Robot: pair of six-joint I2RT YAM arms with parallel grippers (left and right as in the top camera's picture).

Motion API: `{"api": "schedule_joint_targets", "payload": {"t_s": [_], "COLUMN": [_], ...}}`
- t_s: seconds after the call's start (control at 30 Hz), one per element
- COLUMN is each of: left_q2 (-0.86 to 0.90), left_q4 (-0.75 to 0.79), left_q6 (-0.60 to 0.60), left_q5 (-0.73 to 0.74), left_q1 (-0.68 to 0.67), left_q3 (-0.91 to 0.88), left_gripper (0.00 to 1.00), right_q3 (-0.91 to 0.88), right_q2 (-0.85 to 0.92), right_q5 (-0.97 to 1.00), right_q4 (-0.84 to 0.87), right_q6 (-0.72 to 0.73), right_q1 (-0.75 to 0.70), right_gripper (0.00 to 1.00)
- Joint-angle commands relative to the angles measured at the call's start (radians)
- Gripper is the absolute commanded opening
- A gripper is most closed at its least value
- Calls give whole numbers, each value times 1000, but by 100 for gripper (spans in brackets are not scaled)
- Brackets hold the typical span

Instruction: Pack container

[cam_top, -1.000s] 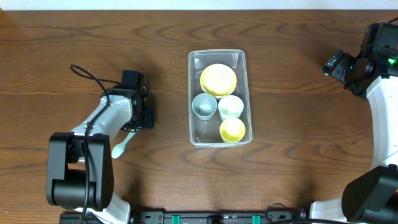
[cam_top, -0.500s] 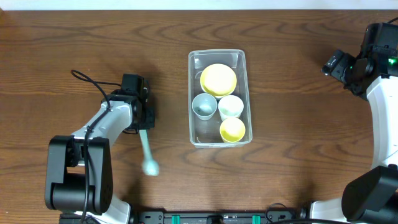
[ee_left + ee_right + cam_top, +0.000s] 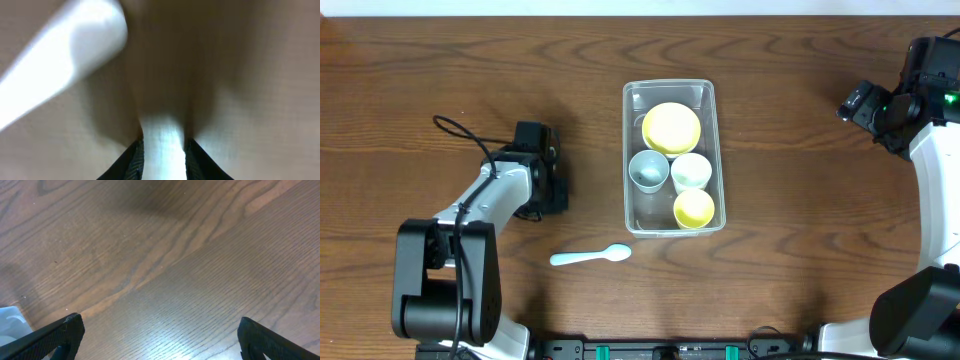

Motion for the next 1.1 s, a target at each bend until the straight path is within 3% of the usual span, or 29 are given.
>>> {"api": "schedule_joint_targets", "payload": {"t_s": [0.0,0.23,0.43,0.67,1.07], "left_q2": [-32,-273,-365,-321,-222], "left_q4": [-80,-233,-235,-159,-122], "left_q6": [21,32,123,167,201], "left_q5": [68,62,61,-40,33], "left_q1": [-14,-148,-307,-373,-373], "left_q3": [12,14,4,-57,-137], "left_gripper": [30,39,58,59,59], "right_q3": [0,0,0,0,0], "right_q2": [5,5,5,5,5], "right_q5": [3,3,4,3,4], "right_q4": [-1,-1,-1,-1,-1], "right_q6": [1,1,1,1,1], "right_q1": [-2,-2,-2,-2,-2], "right_gripper": [99,99,99,99,99]}}
